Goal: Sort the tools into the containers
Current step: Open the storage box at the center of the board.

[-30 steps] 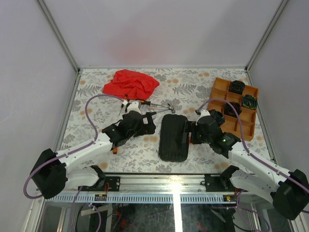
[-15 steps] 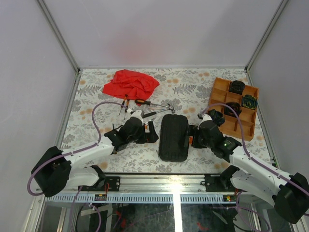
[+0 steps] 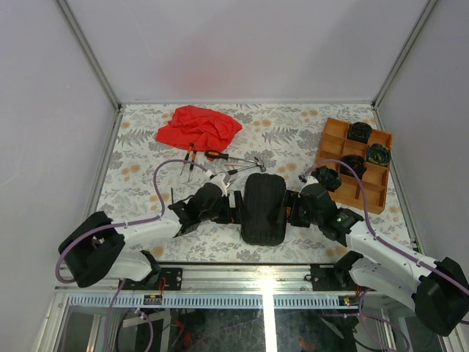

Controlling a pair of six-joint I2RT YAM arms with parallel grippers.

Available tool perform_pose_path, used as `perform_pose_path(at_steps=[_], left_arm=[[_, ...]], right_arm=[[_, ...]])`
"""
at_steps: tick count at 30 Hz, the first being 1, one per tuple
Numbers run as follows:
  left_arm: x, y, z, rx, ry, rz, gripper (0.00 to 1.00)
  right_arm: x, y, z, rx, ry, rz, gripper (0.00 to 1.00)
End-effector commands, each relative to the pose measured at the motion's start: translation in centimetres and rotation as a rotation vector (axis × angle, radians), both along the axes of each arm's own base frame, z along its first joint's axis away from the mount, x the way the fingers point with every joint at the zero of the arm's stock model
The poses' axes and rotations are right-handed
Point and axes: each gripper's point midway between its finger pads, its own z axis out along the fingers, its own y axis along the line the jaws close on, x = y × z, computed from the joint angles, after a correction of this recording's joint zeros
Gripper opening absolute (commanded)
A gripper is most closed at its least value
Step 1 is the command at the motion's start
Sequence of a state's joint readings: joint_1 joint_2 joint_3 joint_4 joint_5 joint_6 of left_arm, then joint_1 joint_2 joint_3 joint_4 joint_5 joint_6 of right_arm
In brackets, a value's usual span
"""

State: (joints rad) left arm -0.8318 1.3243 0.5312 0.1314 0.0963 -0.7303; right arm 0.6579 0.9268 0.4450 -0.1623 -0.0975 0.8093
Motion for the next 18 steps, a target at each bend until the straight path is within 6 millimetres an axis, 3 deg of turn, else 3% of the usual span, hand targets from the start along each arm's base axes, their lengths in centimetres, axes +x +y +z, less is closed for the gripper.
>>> perform_pose_path(at_steps=[1, 11, 18], left_arm=[[-0.5, -2.0, 1.0, -0.111, -0.020, -0.058, 0.84], [-0.3, -1.1, 1.6, -0.205, -0.017, 0.044, 0.75], [1.2, 1.2, 2.7, -0.246, -0.044, 0.130, 0.64]], right_arm=[[0.7, 0.7, 1.1, 0.054, -0.025, -0.014, 0.84], [0.6, 0.7, 1.1, 0.061, -0.028, -0.012, 0.82], [0.6, 0.3, 0.8, 0.042, -0.030, -0.019, 0.82]])
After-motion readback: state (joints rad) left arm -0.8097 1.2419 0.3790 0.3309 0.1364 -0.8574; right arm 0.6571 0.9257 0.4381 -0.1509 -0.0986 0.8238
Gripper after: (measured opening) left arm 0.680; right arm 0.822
